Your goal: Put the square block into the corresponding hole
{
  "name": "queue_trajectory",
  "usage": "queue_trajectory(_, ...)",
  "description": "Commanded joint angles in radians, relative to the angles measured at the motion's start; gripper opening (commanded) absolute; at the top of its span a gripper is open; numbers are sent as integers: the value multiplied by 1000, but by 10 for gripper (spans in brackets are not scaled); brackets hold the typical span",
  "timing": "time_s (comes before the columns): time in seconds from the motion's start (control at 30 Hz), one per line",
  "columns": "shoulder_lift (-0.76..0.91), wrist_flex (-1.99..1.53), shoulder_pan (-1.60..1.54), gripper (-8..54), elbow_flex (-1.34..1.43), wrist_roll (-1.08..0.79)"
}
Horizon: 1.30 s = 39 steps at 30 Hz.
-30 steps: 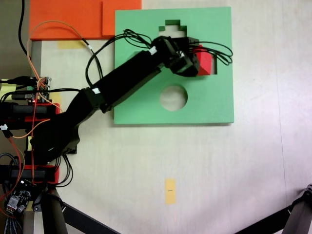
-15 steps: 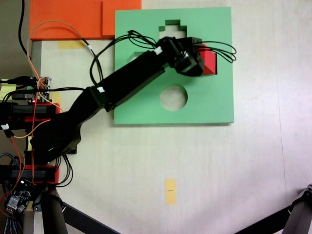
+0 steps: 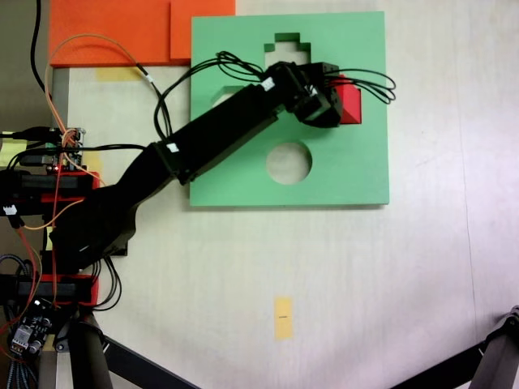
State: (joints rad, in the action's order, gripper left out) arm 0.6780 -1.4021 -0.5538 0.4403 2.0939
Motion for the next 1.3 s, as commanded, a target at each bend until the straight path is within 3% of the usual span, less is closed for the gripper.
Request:
queue_trajectory(0.0, 2, 86, -6, 303, -32, 6)
queue_trajectory(0.17, 23, 44, -8, 484, -32, 9)
queue_trajectory(0.23, 35, 21, -5, 519, -32, 9)
queue_trajectory(0.6, 173, -129, 0, 519, -34, -54)
queue_trajectory(0.83, 518, -414, 80, 519, 43, -442)
queue_trajectory(1.0, 752, -417, 255, 519, 175, -529)
queue_trajectory(1.13, 821, -411, 479, 488, 189, -856)
queue_trajectory(1.27, 825, -382, 583, 488, 189, -940)
